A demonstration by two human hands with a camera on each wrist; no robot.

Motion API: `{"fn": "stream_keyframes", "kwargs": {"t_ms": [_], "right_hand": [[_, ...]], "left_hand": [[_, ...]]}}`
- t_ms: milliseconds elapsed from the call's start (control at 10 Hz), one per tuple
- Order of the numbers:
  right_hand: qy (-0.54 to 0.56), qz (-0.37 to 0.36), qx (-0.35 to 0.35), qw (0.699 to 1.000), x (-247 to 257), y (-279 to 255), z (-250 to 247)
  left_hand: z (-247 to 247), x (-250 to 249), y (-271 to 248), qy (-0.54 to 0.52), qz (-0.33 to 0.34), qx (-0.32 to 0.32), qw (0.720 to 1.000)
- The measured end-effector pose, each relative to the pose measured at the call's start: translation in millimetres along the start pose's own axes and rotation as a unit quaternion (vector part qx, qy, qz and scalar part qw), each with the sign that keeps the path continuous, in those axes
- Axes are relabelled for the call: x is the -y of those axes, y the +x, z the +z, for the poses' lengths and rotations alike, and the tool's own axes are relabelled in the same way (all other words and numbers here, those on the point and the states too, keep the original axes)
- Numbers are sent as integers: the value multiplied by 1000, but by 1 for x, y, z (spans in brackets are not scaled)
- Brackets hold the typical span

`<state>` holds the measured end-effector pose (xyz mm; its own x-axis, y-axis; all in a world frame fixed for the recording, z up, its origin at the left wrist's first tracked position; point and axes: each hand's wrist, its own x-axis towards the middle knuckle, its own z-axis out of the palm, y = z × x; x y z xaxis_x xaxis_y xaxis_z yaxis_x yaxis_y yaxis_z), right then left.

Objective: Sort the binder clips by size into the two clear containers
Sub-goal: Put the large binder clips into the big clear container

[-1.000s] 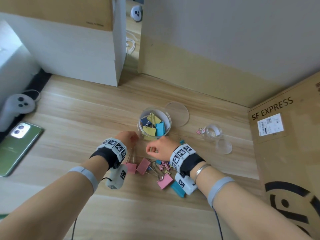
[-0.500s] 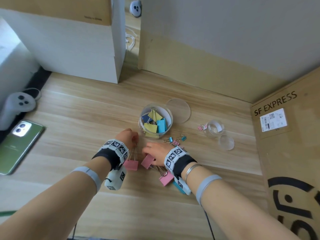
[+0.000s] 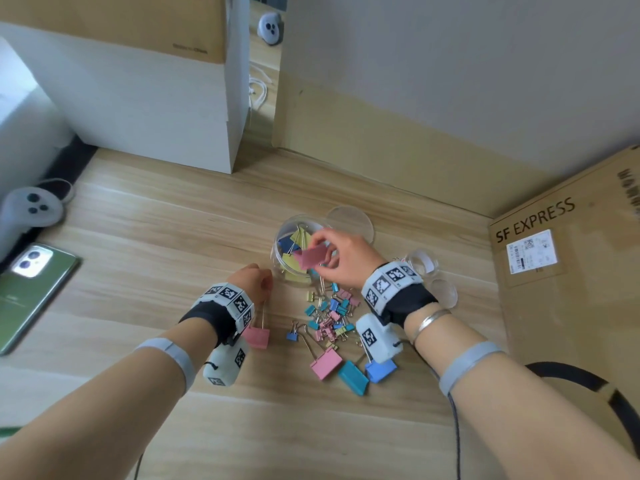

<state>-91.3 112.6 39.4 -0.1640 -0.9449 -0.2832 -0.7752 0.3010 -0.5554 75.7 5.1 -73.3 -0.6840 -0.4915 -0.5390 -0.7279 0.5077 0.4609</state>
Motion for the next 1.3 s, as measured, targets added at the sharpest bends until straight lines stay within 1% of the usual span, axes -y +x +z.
{"fn": "stream_keyframes", "kwargs": {"t_ms": [100, 200, 400, 500, 600, 700, 800, 900, 1000, 1100, 1200, 1300], "right_hand": [[-59, 26, -34, 997, -4, 24, -8], [-111, 31, -35, 993, -3, 46, 3], [-121, 23, -55, 991, -4, 66, 20], [-117, 14, -35, 992, -7, 63, 23], [-101, 14, -40, 994, -9, 58, 25], [-64, 36, -76, 994, -15, 53, 28], [-38, 38, -122, 991, -22, 46, 31], [-31, 21, -142, 989, -25, 39, 33], [-24, 8, -156, 987, -28, 33, 35], [-17, 1, -177, 984, -32, 29, 36], [-12, 0, -202, 979, -36, 24, 36], [-4, 21, -184, 983, -38, 15, 35]], "left_hand": [[0, -1, 0, -1, -4, -3, 1000], [4, -2, -2, 8, -2, -10, 1000], [10, -5, -5, 24, 13, -31, 999], [11, -4, -3, 25, 5, -26, 999], [6, -3, -1, 25, 7, 5, 1000], [0, -3, -1, 38, 30, 52, 997], [-7, 0, -5, 55, 55, 81, 994], [-9, 2, -6, 77, 69, 110, 989], [-6, -2, -4, 111, 66, 98, 987], [-4, 1, -1, 122, 89, 106, 983], [-5, 7, -4, 10, 56, 117, 991], [-5, 5, -12, 37, 47, 123, 991]]}}
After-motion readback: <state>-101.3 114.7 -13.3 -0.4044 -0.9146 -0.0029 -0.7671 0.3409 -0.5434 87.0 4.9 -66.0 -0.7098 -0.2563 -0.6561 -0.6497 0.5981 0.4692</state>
